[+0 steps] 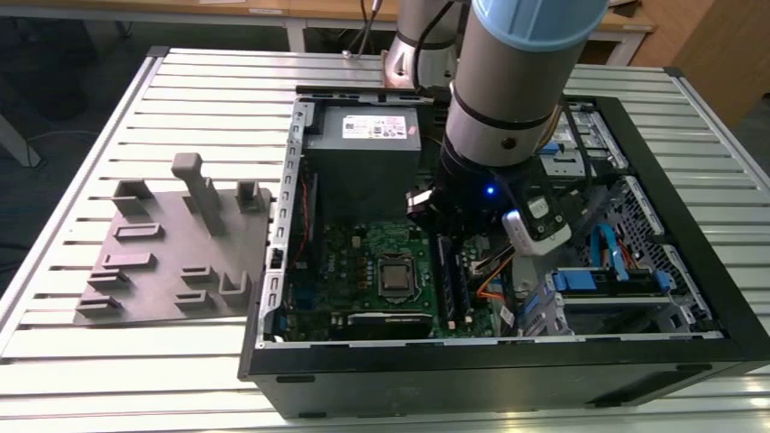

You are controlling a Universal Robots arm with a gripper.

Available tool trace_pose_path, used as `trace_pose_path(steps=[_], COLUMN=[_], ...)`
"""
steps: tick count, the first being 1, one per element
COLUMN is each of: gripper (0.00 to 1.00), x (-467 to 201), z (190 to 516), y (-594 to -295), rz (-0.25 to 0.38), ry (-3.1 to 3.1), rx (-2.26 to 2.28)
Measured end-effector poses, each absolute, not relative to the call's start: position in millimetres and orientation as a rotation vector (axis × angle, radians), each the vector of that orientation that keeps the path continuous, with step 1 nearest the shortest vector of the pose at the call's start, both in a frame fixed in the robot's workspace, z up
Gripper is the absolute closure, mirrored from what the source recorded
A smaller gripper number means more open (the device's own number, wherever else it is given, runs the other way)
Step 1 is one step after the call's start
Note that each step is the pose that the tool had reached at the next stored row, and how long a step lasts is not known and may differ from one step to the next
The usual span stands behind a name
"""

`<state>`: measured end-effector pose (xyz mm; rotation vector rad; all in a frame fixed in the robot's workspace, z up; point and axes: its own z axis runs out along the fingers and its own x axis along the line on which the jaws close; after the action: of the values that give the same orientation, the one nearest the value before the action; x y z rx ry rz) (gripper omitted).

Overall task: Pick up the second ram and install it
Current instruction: 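Insert the second ram into the second slot, then press down the second ram until it locks into place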

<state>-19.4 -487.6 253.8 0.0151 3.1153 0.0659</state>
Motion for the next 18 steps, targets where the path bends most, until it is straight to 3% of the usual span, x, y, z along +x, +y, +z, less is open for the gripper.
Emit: trace_pose_path(steps=[18], gripper=[0.89], x=[-19.4], z=[240.8], y=[-475.8], rz=[0.071], ry=[3.115], rx=[0.015])
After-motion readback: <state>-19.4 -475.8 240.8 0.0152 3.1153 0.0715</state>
